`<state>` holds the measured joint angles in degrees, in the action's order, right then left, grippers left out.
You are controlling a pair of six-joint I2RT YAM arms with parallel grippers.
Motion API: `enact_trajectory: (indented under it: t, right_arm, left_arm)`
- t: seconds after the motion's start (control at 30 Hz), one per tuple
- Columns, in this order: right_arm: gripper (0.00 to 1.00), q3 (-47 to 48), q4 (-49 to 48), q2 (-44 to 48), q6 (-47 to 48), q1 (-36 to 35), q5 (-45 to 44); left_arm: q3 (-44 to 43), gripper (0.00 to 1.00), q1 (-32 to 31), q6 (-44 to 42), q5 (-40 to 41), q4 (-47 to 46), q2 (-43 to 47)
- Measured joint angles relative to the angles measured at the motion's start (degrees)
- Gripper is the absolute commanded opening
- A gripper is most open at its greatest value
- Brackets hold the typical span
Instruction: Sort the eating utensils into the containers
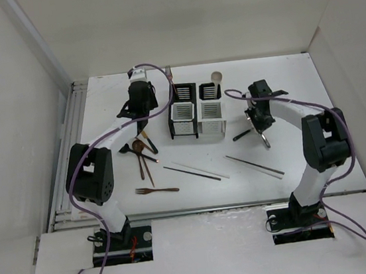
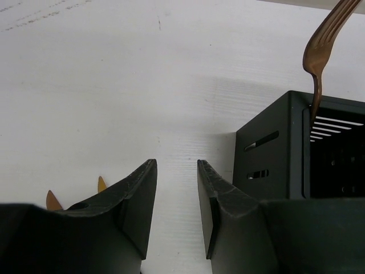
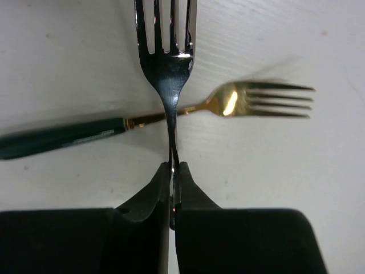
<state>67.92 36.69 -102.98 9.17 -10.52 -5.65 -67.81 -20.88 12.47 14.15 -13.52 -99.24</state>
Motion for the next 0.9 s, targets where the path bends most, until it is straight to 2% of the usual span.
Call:
enact_trajectory:
  t: [0.07,0.23,0.33,0.43,0.57,0.67,0.9]
  right_arm:
    - [0.0,-0.9,0.09,3.72,-0.61,-0.26,-0.87]
    - [0.0,-1.25,-3.56,20.35,-3.54,-3.37,-6.19]
    - [0.0,-0.7,-9.81,28.81,-4.79,-9.35,-10.75]
    - [0.0,1.05,-19.41,31.63,-5.46,-15.63,-14.27]
    - [0.0,8.57,-31.8,23.89,-6.71,-20.28,-15.41]
    - [0.0,16.22,-38.32,13.6,-7.93,-21.81,-14.45]
    - [0.0,24.3,-46.6,-5.95,-9.2,-24.3,-10.08]
  left_arm:
    - [0.48,0.33,0.0,-0.07,0.52,-0.35,0.39]
    - [1.9,0.34,0.0,-0.22,2.84,-0.31,1.7]
    - [1.9,0.34,0.04,-0.15,4.55,-0.22,2.05]
    - [1.92,0.34,0.42,0.26,5.95,0.33,2.78]
    - [1.92,0.39,1.31,0.94,7.69,2.16,4.37]
    - [2.4,0.49,2.58,1.42,8.17,4.39,6.58]
    - [4.96,0.5,7.1,2.62,7.08,8.63,11.54]
